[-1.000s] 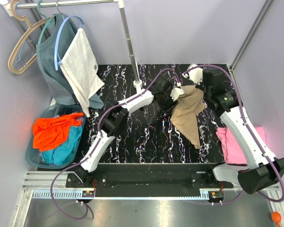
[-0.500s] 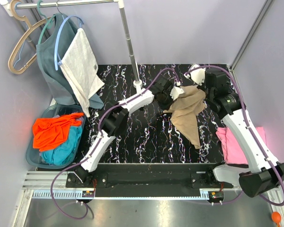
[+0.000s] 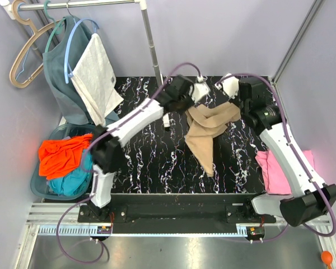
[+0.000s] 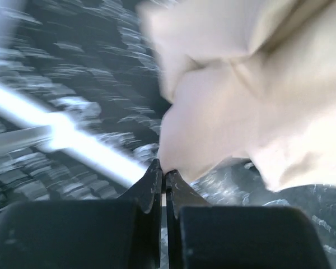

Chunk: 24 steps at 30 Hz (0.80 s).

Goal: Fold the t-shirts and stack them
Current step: Flatten the tshirt out

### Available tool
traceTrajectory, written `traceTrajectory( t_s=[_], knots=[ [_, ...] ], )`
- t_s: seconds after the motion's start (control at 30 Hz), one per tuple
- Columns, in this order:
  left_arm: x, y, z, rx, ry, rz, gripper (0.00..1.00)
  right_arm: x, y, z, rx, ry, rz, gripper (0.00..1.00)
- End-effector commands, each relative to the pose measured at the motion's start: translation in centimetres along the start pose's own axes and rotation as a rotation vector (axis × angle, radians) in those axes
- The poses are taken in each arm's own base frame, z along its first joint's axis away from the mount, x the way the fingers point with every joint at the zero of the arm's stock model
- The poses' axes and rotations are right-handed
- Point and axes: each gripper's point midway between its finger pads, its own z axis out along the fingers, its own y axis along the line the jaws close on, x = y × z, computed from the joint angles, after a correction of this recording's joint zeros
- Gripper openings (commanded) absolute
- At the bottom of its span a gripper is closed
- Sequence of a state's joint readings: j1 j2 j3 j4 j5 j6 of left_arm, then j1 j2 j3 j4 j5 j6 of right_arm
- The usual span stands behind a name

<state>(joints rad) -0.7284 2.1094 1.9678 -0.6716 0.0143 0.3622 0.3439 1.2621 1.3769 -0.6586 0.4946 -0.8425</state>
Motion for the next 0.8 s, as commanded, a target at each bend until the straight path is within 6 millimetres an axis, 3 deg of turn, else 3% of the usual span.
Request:
traceTrajectory(
  t_s=[0.0, 0.07, 0.17, 0.33, 0.37, 0.43, 0.47, 0.5, 0.57, 0.6, 0.63, 0.67, 0.77],
  knots=[
    [-4.6, 6.1, -13.0, -0.31, -0.161, 0.031, 0.0, -3.0, -3.7, -1.3, 0.071, -0.095, 0.103, 0.0],
    [-4.2, 6.9, -15.0, -0.365, -0.156, 0.049, 0.0, -3.6, -4.2, -1.3, 0.075, -0.102, 0.107, 0.0],
    [-4.2, 9.5, -21.2, -0.536, -0.18, 0.063, 0.0, -5.4, -7.9, -2.9, 0.151, -0.14, 0.119, 0.0],
    [-5.5, 13.1, -27.1, -0.711, -0.211, 0.093, 0.0, -7.8, -12.2, -3.6, 0.251, -0.17, 0.143, 0.0],
    [-5.5, 13.8, -28.0, -0.745, -0.208, 0.089, 0.0, -8.7, -13.9, -4.4, 0.295, -0.203, 0.171, 0.0],
    [-5.8, 15.8, -30.3, -0.806, -0.225, 0.066, 0.0, -9.6, -15.0, -3.9, 0.335, -0.201, 0.164, 0.0],
    [-5.8, 16.5, -30.7, -0.827, -0.222, 0.065, 0.0, -10.2, -16.7, -4.7, 0.382, -0.227, 0.191, 0.0],
    [-6.1, 17.9, -32.3, -0.867, -0.242, 0.044, 0.0, -10.7, -16.8, -3.8, 0.388, -0.216, 0.181, 0.0],
    [-6.6, 19.4, -33.1, -0.916, -0.243, 0.044, 0.0, -11.7, -18.6, -4.7, 0.427, -0.243, 0.199, 0.0],
    [-7.4, 20.5, -35.4, -0.964, -0.281, 0.027, 0.0, -12.1, -18.7, -3.8, 0.433, -0.228, 0.188, 0.0],
    [-7.6, 21.1, -36.1, -0.991, -0.286, 0.021, 0.0, -12.3, -19.1, -3.9, 0.446, -0.229, 0.187, 0.0],
    [-7.9, 21.6, -36.3, -1.005, -0.287, 0.024, 0.0, -12.6, -20.3, -4.8, 0.473, -0.242, 0.202, 0.0],
    [-8.6, 21.5, -39.4, -1.032, -0.345, 0.023, 0.0, -12.8, -20.6, -5.2, 0.461, -0.244, 0.193, 0.0]
  ],
)
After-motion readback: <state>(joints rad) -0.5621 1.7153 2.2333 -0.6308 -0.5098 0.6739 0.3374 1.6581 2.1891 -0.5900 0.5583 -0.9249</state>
